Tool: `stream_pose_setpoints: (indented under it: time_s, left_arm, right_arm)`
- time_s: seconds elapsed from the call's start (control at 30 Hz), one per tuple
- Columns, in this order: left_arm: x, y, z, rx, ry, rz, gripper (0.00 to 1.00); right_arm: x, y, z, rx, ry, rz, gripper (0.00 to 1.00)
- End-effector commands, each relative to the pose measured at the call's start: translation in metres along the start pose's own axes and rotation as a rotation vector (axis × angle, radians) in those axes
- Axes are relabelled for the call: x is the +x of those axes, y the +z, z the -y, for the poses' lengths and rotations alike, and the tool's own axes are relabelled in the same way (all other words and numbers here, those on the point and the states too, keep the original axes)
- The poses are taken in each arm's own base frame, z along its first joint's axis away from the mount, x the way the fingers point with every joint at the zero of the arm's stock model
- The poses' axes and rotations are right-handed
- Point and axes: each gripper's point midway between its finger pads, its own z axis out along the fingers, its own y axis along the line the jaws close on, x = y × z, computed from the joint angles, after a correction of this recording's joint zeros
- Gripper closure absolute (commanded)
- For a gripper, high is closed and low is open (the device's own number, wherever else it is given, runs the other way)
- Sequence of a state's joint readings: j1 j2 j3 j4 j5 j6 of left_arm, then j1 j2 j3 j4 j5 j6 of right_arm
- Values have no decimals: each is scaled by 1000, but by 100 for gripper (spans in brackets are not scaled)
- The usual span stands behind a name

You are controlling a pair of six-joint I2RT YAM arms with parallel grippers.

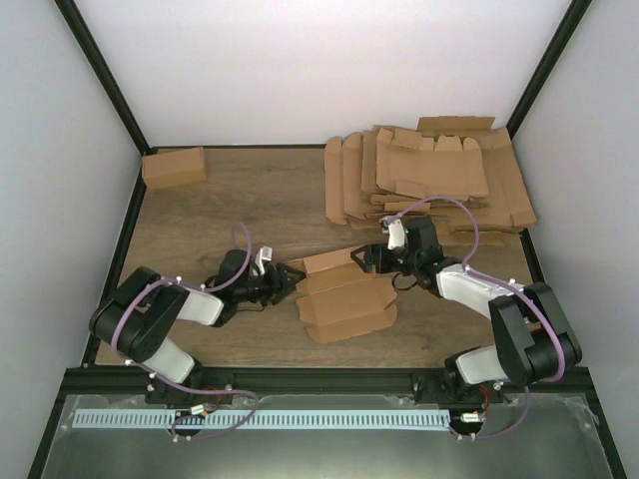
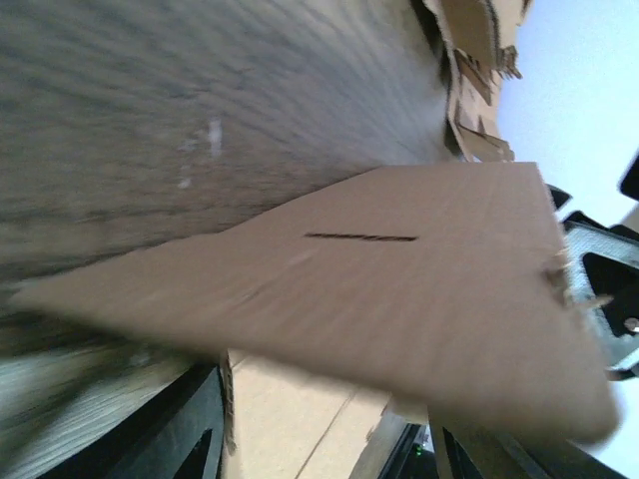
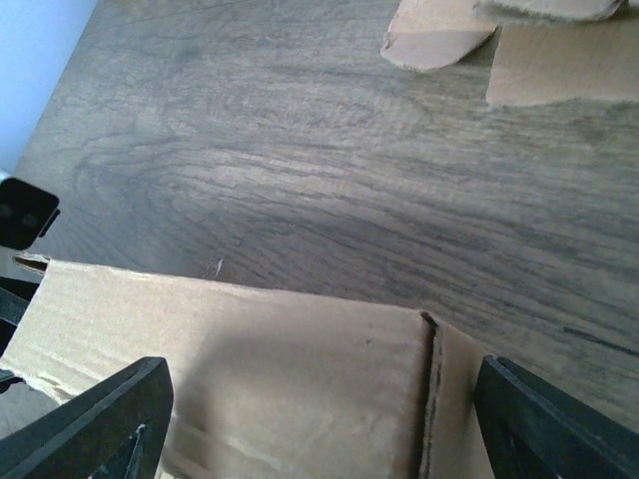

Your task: Fold the paper box

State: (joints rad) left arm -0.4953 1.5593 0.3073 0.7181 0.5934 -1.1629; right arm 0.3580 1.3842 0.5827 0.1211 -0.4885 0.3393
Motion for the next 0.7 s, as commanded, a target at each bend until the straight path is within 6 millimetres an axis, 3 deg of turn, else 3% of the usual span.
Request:
stream_pose_setpoints:
  time_s: [0.0,0.17,0.33,0.57,0.67]
  left_arm:
    - [-5,8,34,107,77,1,44]
    - [-5,14,42,140,83,-3,49]
    - [-4,17,38,127,84,-3,50]
    - [-3,18,32,98,90,2,76]
    - [-2,19,32,93,98,-2,78]
  right_arm:
    - [7,4,-8,-53,21,-17,16]
    - [9,2,-8,-56,24,-16,17]
    - [9,1,-8,-50,25,-17,18]
    - [8,-1,-9,-51,28,-7,21]
    - [8,-3,-8,-43,29,-1,21]
